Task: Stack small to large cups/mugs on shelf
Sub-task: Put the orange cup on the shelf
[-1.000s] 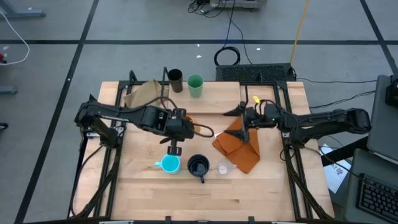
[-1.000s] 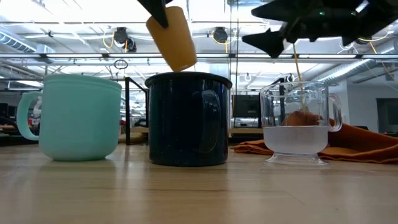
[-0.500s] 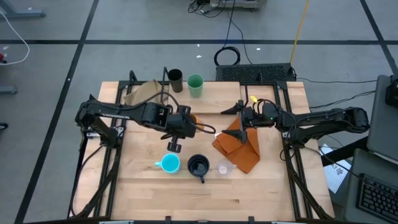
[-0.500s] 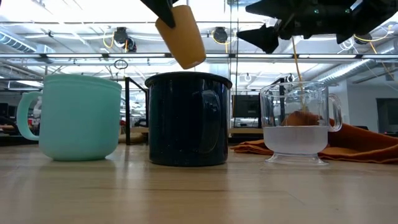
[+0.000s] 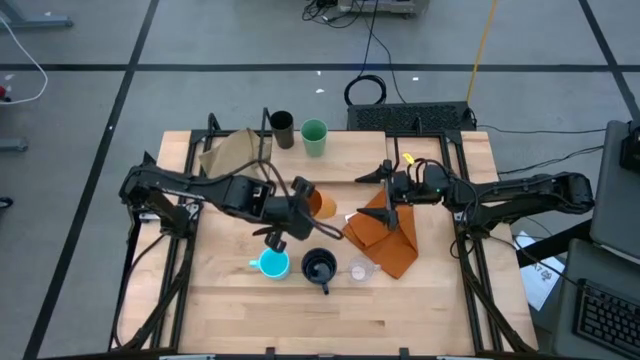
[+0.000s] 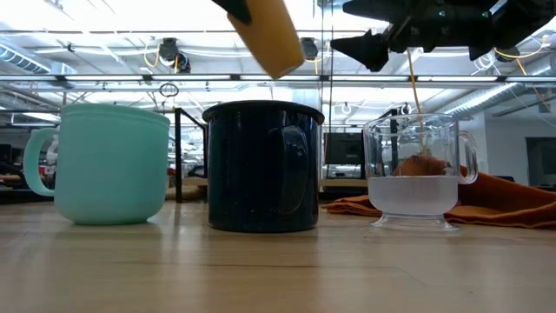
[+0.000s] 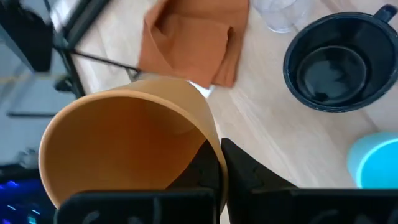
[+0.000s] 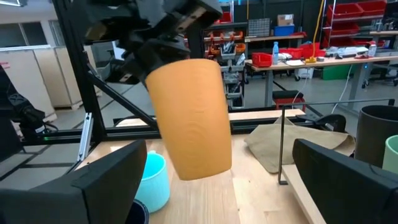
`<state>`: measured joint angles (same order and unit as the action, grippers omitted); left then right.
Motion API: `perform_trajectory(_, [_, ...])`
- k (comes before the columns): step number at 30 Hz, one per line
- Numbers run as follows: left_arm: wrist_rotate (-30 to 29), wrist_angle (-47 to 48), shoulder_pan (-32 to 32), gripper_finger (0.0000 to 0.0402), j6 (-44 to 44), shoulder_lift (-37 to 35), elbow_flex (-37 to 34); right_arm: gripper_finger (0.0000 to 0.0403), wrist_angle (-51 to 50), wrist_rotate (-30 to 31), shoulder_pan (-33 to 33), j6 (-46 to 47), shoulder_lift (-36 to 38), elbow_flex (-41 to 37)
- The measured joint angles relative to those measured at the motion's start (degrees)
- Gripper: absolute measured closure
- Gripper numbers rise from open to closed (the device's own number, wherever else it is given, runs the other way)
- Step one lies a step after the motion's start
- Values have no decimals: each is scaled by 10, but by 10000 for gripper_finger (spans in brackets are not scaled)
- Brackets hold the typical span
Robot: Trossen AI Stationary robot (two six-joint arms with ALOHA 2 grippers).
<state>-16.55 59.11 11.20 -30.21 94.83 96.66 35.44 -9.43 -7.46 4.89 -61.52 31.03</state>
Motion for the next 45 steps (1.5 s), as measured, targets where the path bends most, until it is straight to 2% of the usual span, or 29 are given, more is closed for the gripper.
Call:
perform_trajectory(7, [-31, -19, 25, 401, -40, 0, 0, 9, 4, 0, 0, 0, 0, 0])
perform_trajectory(18, [-33, -19, 25, 401, -34, 0, 0, 9, 6, 0, 0, 4, 0, 0])
perform_trajectory(27, [31, 0, -21, 401, 44, 0, 0, 9, 6, -1, 0, 6, 0, 0])
perform_trajectory(34, [76, 24, -37, 401, 67, 0, 3, 9, 1, -56, 0, 20, 0, 0])
perform_trajectory(40, [79, 62, -41, 401, 60, 8, 43, 9, -7, -59, 0, 20, 0, 0])
perform_trajectory(45, [106, 75, -46, 401, 36, 32, 102, 9, -14, -59, 0, 19, 0, 0])
